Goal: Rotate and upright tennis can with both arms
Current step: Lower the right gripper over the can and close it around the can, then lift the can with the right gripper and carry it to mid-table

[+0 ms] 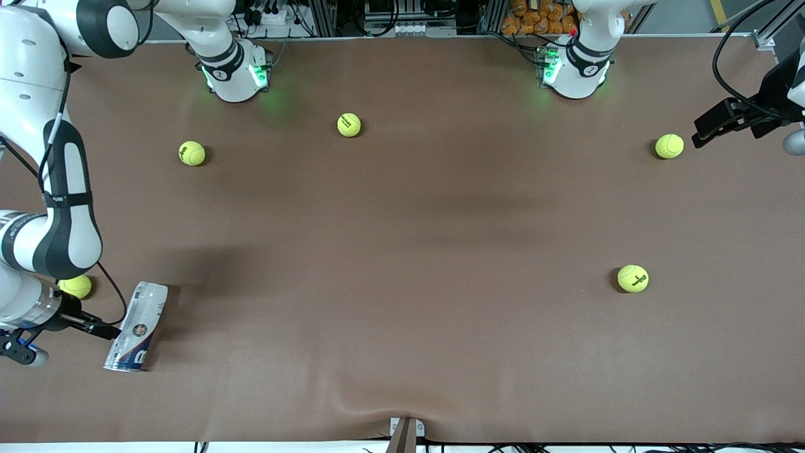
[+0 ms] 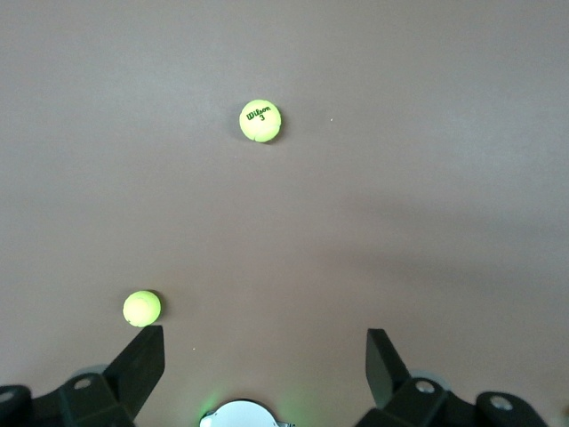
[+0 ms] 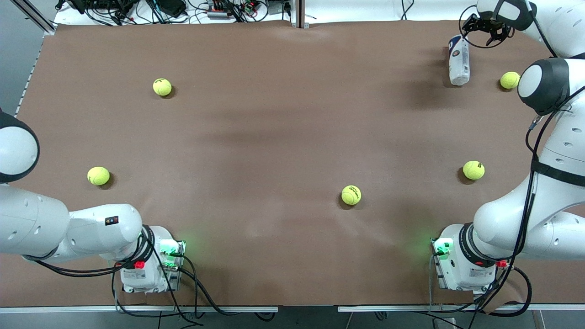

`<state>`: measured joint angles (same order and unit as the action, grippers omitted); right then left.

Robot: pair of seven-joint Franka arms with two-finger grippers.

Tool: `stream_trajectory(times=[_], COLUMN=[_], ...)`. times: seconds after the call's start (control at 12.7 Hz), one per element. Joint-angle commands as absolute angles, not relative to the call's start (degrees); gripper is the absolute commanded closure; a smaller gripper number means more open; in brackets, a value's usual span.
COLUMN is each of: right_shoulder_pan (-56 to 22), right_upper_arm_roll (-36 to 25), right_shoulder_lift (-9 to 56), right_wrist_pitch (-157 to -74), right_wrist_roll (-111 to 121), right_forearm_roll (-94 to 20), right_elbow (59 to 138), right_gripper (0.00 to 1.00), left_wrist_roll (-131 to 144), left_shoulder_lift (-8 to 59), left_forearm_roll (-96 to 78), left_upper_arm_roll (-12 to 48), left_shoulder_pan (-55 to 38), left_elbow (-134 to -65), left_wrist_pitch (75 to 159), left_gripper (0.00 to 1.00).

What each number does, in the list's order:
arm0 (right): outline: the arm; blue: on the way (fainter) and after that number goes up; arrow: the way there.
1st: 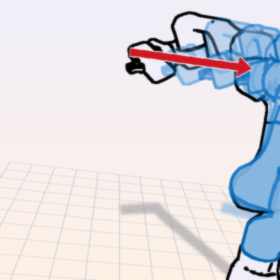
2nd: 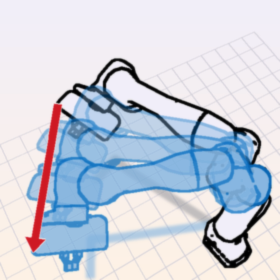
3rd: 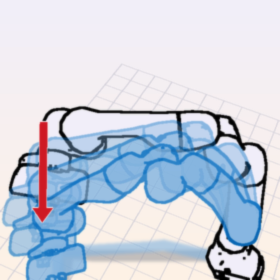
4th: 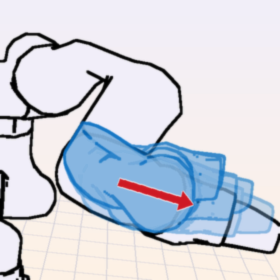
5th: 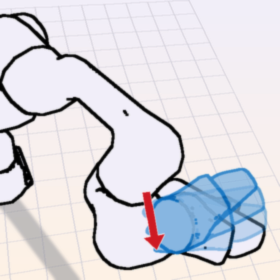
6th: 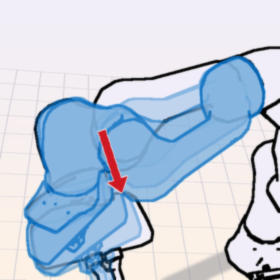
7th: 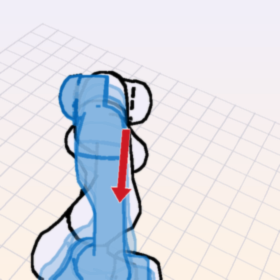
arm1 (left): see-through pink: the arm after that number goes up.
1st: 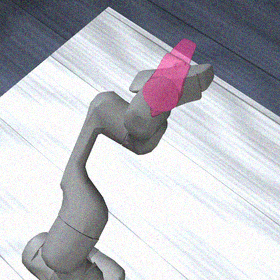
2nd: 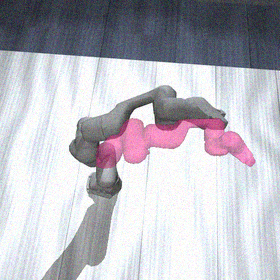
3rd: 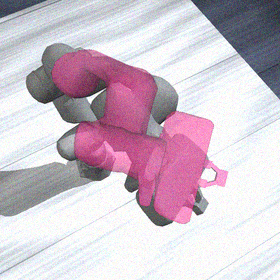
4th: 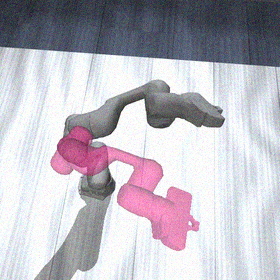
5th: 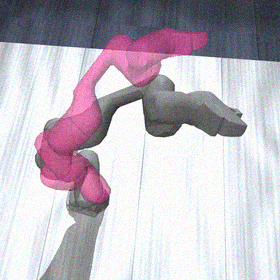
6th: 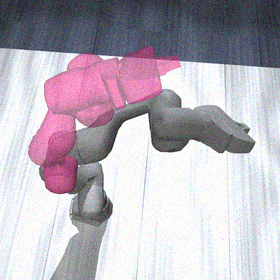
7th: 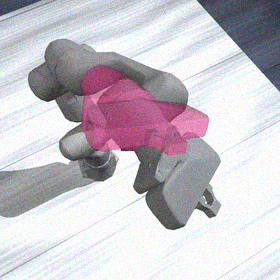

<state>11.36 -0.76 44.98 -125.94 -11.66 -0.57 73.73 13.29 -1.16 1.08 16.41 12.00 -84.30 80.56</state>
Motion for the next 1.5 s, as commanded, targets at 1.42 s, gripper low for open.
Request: stream_trajectory(times=[1.42], right_shoulder_pan=[12.0], right_upper_arm_roll=[0.2], right_shoulder_lift=[54.2], right_wrist_pitch=[-131.6], right_wrist_roll=[2.5], right_forearm_roll=[-0.4], right_elbow=[72.1], right_gripper=[0.0], left_wrist_roll=[12.7], left_shoulder_lift=[4.3], left_forearm_roll=[-6.6], left_upper_arm_roll=[16.3], left_shoulder_pan=[12.9], left_elbow=[-84.0], left_wrist_pitch=[85.3], left_gripper=[0.0])
